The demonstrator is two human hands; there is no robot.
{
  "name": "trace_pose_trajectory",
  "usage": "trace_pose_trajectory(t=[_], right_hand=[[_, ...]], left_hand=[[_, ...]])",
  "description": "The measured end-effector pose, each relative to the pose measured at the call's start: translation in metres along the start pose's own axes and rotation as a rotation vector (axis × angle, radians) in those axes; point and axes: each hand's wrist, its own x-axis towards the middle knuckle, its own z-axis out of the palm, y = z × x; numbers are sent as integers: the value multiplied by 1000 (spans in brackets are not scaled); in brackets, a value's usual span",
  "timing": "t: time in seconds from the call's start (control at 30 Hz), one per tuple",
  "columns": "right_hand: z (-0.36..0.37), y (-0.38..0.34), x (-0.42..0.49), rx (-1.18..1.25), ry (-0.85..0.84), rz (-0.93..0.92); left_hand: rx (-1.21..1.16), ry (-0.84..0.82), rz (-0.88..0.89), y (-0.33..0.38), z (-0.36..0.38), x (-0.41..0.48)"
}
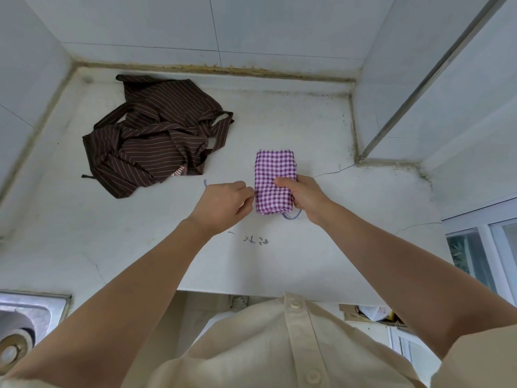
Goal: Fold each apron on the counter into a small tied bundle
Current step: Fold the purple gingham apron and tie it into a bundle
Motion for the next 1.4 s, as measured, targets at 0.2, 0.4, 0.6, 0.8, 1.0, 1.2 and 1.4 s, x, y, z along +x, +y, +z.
trace_pose_trajectory(t=[0.2,0.4,0.6,0.8,1.0,1.2,1.4], right_hand=[[3,1,2,-586,-204,11],[6,0,-1,-808,-452,20],[12,-3,-1,-967,-495,6],[18,-2,6,-1024,-411,-63],[23,-9,6,-1104,-298,-198],[34,-25,6,-1088,13,-287],[57,-11,-7,-420,-2,-209]], left_hand=[[-51,-52,358,10,-6,27],[-232,-267,331,10,0,25],[-428,-565,-7,9,8,23],[-327,-465,-83,8,15,17],[-341,-360,-175,6,20,7],[-268,-190,-468,8,18,7],[-413,95,-885,14,14,24]])
